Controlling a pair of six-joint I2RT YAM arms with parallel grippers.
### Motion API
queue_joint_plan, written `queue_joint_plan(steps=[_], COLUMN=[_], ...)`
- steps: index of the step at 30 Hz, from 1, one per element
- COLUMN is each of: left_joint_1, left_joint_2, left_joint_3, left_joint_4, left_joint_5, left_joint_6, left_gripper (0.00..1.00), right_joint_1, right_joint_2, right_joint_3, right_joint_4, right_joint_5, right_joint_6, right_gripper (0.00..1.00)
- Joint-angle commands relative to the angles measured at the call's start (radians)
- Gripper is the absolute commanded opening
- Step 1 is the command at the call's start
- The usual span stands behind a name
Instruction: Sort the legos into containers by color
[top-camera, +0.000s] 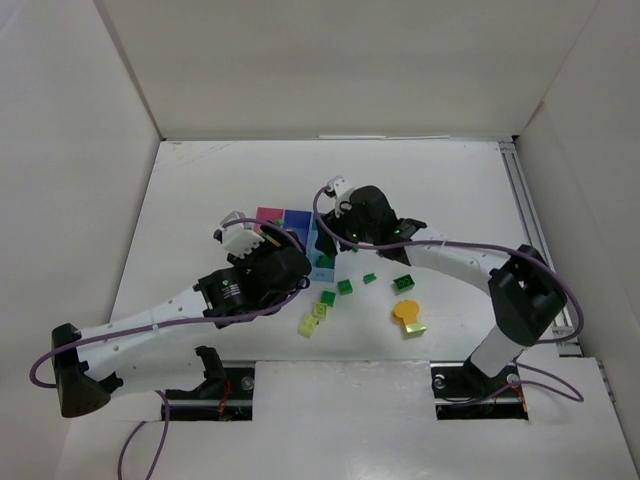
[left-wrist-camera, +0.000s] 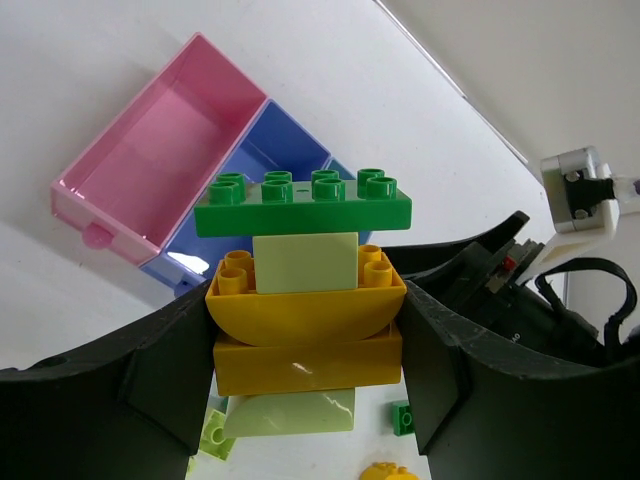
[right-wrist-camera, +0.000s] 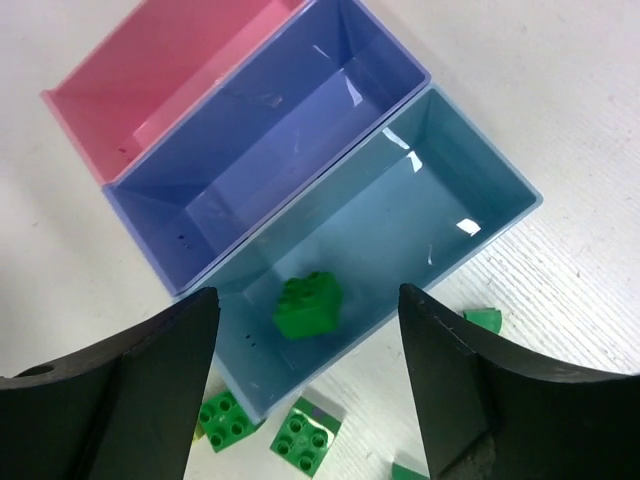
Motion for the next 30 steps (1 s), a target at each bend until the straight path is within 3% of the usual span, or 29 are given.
queue_joint_plan(steps=[1,8,12,16,25,30], left_joint_1=[0.005,0.005,0.005,0.005,0.005,-0.006], left_joint_2=[-0.021,-0.03,-0.03,-0.039,-0.019,-0.019], left_joint_3=[-0.003,-0.003,-0.012,-0.023,-0.014,-0.043], left_joint_4=[0.038,0.075,0.125,0.178,0.228,0.256], left_joint_5=[-0.022,-0.013,-0.013,-0.013,-0.013,-0.013], left_joint_6=[-0.013,-0.055,-0.086,-0.096,-0.099,-0.1], left_gripper=[0.4,0.4,0.4,0.39,0.37,0.37], right_joint_1=[0.009,0.032,0.041,0.061,0.097,0.106], right_joint_2=[-0.094,-0.41,-0.54,-0.519,-0.401,-0.357], right_joint_3=[-0.013,-0.249,-0.357,-0.371,-0.296,-0.264], right_joint_4=[0.026,0.193,0.357,0.529,0.552,0.552], right_joint_5=[-0.034,-0.214,-0.323,-0.406,-0.333,-0.294], right_joint_6=[-0.038,-0.102,0.03,0.164,0.295,0.373], right_gripper=[0.78,0.82,0.89,0.91,0.91,0.86])
